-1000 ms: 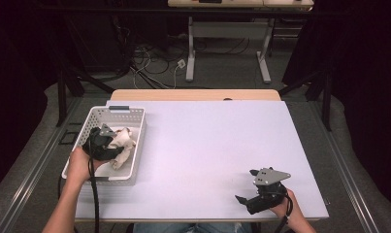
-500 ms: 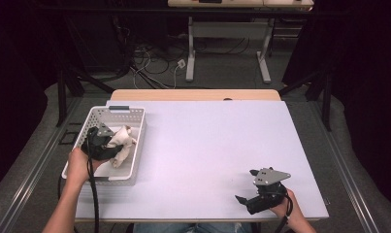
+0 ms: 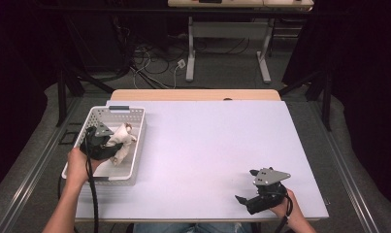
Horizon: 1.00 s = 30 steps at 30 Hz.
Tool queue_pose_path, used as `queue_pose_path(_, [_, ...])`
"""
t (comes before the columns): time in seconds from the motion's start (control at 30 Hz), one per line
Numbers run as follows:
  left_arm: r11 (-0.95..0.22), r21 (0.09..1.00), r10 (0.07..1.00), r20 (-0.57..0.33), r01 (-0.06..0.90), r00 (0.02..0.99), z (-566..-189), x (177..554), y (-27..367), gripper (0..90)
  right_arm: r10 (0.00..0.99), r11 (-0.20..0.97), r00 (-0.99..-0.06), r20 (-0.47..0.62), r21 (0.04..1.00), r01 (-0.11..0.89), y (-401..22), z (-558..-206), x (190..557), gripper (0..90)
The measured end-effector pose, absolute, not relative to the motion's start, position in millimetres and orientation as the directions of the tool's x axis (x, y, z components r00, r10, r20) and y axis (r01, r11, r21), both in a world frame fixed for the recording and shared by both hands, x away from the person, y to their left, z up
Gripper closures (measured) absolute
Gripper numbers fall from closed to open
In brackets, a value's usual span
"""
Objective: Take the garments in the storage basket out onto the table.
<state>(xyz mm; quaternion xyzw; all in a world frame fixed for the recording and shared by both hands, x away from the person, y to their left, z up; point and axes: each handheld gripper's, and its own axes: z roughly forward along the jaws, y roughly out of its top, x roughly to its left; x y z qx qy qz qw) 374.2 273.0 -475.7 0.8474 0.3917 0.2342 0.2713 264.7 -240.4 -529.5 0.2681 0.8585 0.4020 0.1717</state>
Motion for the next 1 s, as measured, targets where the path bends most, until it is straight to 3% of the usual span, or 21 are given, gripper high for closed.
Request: queue_pose_path(1.0, [-0.524, 0.717, 0.791, 0.210, 0.459, 0.575, -459.4, 362.7, 268.3, 63.2, 0.597, 0.535, -0.798, -0.081, 0.782, 0.321, -240.6, -529.5, 264.7, 2.3])
